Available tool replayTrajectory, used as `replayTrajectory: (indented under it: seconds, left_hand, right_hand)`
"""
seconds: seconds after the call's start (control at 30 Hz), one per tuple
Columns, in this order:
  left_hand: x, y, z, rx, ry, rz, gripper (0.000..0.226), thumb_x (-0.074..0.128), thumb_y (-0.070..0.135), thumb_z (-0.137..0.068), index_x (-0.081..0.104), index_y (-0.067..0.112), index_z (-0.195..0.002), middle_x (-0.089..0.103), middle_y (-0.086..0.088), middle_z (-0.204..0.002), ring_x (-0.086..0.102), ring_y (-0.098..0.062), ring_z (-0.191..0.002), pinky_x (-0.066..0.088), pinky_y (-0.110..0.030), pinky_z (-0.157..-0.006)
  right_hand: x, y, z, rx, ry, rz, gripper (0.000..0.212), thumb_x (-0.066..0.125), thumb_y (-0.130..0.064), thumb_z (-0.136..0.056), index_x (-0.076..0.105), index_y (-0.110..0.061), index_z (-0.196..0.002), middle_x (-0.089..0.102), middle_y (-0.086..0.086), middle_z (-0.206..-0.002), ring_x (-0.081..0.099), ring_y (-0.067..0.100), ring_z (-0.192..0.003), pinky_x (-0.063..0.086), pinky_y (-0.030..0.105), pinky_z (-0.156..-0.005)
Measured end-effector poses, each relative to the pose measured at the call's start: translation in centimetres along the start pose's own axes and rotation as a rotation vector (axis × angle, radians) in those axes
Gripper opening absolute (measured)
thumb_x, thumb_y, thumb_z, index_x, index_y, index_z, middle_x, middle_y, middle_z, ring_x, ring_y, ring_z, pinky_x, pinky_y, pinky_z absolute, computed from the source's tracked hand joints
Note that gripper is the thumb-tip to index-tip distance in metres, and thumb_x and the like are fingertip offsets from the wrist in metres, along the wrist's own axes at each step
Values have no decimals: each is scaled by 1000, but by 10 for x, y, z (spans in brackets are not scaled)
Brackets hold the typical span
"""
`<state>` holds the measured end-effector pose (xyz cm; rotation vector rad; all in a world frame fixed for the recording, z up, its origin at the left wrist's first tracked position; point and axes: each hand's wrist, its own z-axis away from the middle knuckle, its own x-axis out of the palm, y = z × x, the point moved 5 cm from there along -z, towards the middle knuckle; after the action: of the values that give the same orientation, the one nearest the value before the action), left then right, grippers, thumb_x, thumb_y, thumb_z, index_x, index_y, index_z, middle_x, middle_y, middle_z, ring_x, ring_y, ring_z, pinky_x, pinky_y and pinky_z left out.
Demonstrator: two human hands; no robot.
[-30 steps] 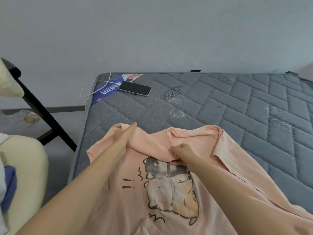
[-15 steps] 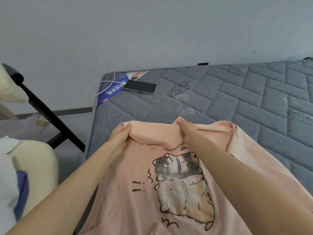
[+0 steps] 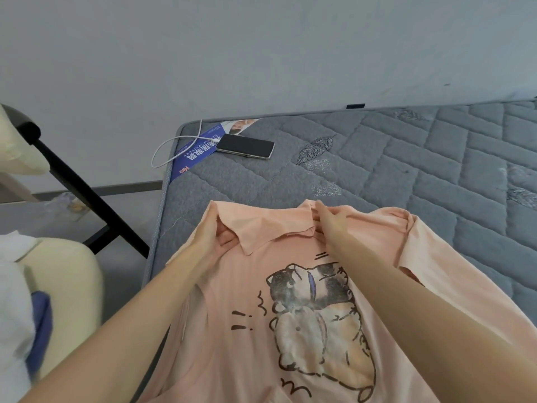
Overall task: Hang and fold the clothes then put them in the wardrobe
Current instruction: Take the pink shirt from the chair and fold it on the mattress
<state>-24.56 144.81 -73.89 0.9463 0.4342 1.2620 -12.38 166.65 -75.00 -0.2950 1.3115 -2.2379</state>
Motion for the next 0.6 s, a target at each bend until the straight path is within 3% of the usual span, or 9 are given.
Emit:
replayTrajectory:
  seconds: [0.07,0.1,0.17,0.23,0.33,0.4,0.5,0.6]
  left_hand:
    - [6,-4,7,-24,-42,-81,25,48,40,-96,58,21,-110,67,-2,-93,67,-17,-81,57,-30,-55]
    - [9,-7,10,-25,-63,-138,24,50,33,-97,57,18,-114,65,-4,-96,64,-17,-82,57,-28,-55]
    - [15,-11,15,-11,-66,-189,26,51,19,-97,55,9,-121,63,-7,-101,60,-17,-82,58,-30,-60]
    - [18,-12,19,0,-35,-181,25,47,10,-98,54,5,-121,62,-10,-102,63,-19,-81,55,-34,-63]
    - [16,-16,27,-61,25,-147,14,47,8,-98,54,4,-110,65,-10,-68,63,-12,-45,51,-24,-40]
    - [10,-22,30,-86,45,-280,12,48,11,-98,53,5,-107,62,-9,-59,57,-11,-37,47,-21,-34]
    - [2,-25,35,33,88,-646,23,55,18,-93,57,1,-109,66,-12,-80,60,-19,-59,52,-28,-47]
    - [-2,-17,47,233,238,-1024,40,64,32,-82,46,4,-104,59,-4,-87,59,-28,-82,47,-36,-70]
  right_hand:
    - [2,-3,6,-64,31,211,37,65,-35,-83,46,-12,-105,56,13,-111,59,26,-96,51,40,-89]
    - [4,-3,10,-69,27,245,36,67,-28,-82,43,-12,-103,55,14,-111,61,27,-91,54,39,-84]
    - [7,-2,16,-35,-35,183,37,67,-8,-81,38,-12,-103,55,17,-104,64,26,-63,59,33,-57]
    - [2,0,21,-10,-46,99,37,65,-2,-82,36,-11,-103,58,16,-82,59,21,-45,54,28,-49]
    - [-16,5,24,-99,0,249,33,67,-13,-82,40,-12,-100,57,7,-56,52,12,-34,45,20,-45]
    - [-24,13,30,-90,-13,287,29,68,-16,-82,43,-12,-97,58,7,-58,49,8,-29,43,18,-36]
    - [-34,16,37,-108,-26,355,25,69,-19,-83,51,-10,-97,62,8,-72,61,13,-43,55,27,-48]
    - [-38,3,40,-324,33,719,21,64,-23,-84,52,-15,-100,62,4,-90,63,24,-84,51,38,-76]
